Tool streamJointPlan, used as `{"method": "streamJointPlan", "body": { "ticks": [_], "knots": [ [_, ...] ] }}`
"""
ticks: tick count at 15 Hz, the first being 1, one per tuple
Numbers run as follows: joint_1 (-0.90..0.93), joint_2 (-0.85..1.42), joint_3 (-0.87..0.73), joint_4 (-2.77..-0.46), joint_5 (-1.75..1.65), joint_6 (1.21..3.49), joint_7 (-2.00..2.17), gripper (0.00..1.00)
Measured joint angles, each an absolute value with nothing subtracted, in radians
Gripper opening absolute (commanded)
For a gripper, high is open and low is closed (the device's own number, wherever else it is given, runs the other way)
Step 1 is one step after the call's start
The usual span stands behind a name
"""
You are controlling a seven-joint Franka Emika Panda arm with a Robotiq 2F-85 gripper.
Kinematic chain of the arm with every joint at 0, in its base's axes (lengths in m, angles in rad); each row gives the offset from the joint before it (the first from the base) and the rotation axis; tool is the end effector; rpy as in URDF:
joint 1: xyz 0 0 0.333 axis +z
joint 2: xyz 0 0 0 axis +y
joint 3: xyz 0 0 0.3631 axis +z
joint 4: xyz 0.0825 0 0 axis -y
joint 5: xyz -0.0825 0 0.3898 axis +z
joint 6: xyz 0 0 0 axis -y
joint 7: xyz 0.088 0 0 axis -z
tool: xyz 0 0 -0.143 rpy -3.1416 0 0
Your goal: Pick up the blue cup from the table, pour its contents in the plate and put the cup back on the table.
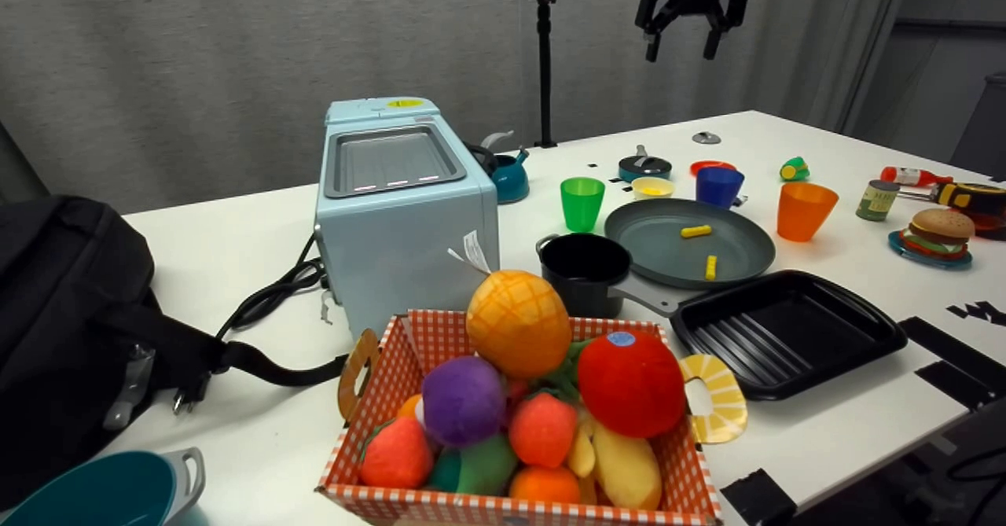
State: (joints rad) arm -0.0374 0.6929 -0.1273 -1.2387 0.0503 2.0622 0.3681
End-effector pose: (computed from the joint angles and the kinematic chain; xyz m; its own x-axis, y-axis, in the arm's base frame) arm 0.7887 -0.1001 0.3717 0.8594 -0.4922 0.1383 -0.4949 -0.8688 -0.0169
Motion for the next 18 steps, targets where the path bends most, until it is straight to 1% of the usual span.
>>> {"method": "streamJointPlan", "body": {
  "ticks": [5,12,15,18],
  "knots": [
    [-0.036,0.525,-0.065,-1.460,0.057,2.117,0.259,1.00],
    [-0.040,0.315,-0.064,-1.787,0.057,2.257,0.160,1.00],
    [-0.044,0.248,-0.065,-1.889,0.057,2.293,0.126,1.00],
    [-0.046,0.211,-0.066,-1.940,0.057,2.306,0.113,1.00]
  ]
}}
